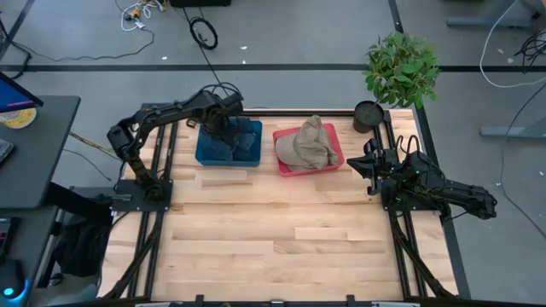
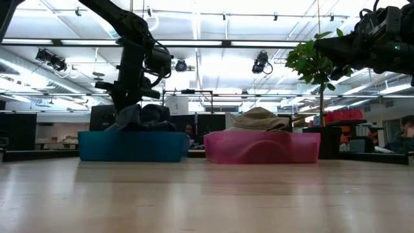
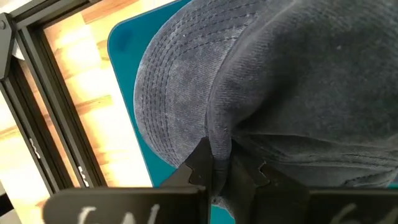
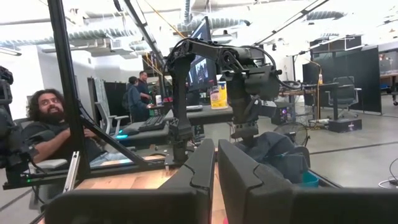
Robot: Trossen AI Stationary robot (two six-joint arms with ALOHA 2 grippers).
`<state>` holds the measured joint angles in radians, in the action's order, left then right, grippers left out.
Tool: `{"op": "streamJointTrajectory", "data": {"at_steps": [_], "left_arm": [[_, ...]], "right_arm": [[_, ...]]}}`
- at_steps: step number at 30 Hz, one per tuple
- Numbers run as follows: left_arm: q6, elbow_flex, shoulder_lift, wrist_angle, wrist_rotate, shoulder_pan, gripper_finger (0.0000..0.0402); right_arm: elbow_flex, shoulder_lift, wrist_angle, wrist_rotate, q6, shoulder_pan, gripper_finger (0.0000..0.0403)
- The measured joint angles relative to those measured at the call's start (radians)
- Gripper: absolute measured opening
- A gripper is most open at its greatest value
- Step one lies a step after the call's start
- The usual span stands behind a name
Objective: Pick & Place hat
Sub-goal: Put the dark blue cap into the blue bin
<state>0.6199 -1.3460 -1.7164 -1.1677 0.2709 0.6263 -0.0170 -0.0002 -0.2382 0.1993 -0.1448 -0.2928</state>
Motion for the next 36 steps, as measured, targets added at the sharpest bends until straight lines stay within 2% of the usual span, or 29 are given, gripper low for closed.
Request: {"op": "streamJointTrajectory", "data": {"at_steps": [4, 10, 18, 22, 25, 28, 31, 34, 36], "left_arm": [[-0.030, 0.000, 0.000, 0.025, -0.003, 0.000, 0.0042], [-0.056, 0.000, 0.005, 0.053, -0.063, -0.003, 0.0072], [-0.109, -0.040, 0.009, 0.039, -0.065, -0.020, 0.0171], [-0.164, -0.118, 0.046, 0.015, -0.062, -0.028, 0.0215], [-0.199, -0.192, 0.079, 0.012, -0.043, -0.033, 0.0228], [-0.209, -0.265, 0.110, 0.013, 0.011, -0.040, 0.0225], [-0.220, -0.319, 0.128, 0.014, 0.032, -0.040, 0.0199], [-0.223, -0.347, 0.130, 0.010, 0.029, -0.041, 0.0143], [-0.224, -0.351, 0.130, 0.009, 0.016, -0.042, 0.0089]], "right_arm": [[0.000, 0.000, 0.000, 0.000, 0.000, 0.000, 0.0027], [0.000, 0.000, 0.000, 0.000, 0.000, 0.000, 0.0027], [0.000, 0.000, 0.000, 0.000, 0.000, 0.000, 0.0027], [0.000, 0.000, 0.000, 0.000, 0.000, 0.000, 0.0027], [0.000, 0.000, 0.000, 0.000, 0.000, 0.000, 0.0027], [0.000, 0.000, 0.000, 0.000, 0.000, 0.000, 0.0027], [0.000, 0.000, 0.000, 0.000, 0.000, 0.000, 0.0027], [0.000, 0.000, 0.000, 0.000, 0.000, 0.000, 0.0027], [0.000, 0.000, 0.000, 0.000, 0.000, 0.000, 0.0027]]}}
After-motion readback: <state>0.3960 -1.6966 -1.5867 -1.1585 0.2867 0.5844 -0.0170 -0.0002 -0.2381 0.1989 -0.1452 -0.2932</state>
